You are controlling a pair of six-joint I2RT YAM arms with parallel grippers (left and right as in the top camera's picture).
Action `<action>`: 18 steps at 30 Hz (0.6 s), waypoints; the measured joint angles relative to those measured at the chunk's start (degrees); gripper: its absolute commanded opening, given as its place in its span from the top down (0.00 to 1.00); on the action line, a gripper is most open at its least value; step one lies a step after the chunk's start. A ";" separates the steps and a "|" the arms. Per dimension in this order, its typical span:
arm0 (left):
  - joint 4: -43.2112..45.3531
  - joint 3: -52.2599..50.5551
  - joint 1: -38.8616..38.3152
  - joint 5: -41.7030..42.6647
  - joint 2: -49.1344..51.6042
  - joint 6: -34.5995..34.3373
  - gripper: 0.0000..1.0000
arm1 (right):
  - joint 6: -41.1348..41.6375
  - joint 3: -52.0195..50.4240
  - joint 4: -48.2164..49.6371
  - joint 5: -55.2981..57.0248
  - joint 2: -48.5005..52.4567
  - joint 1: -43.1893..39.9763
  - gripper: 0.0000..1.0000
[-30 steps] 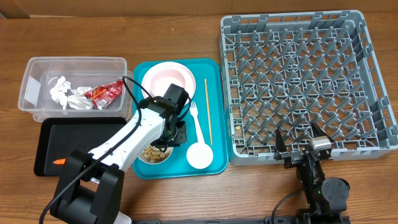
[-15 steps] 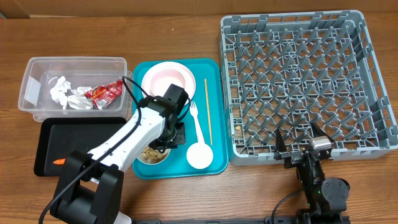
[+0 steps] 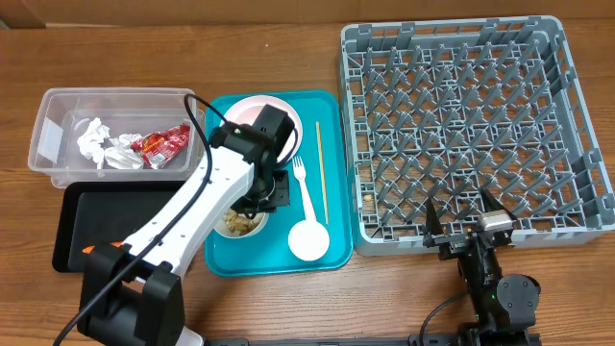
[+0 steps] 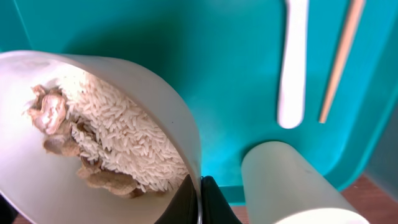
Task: Sort waste into correct bins and load items into the dishwasher
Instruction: 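Lift the rice bowl with the left gripper and carry it over the black tray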
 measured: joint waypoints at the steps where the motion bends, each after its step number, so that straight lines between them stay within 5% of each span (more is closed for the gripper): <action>1: -1.01 1.07 0.00 -0.02 0.00 0.42 0.96 | 0.00 0.00 0.02 0.00 0.00 0.00 0.00; 18: -9.53 7.32 13.40 -1.05 0.00 4.33 0.96 | -0.04 0.00 0.02 0.00 0.00 0.00 0.00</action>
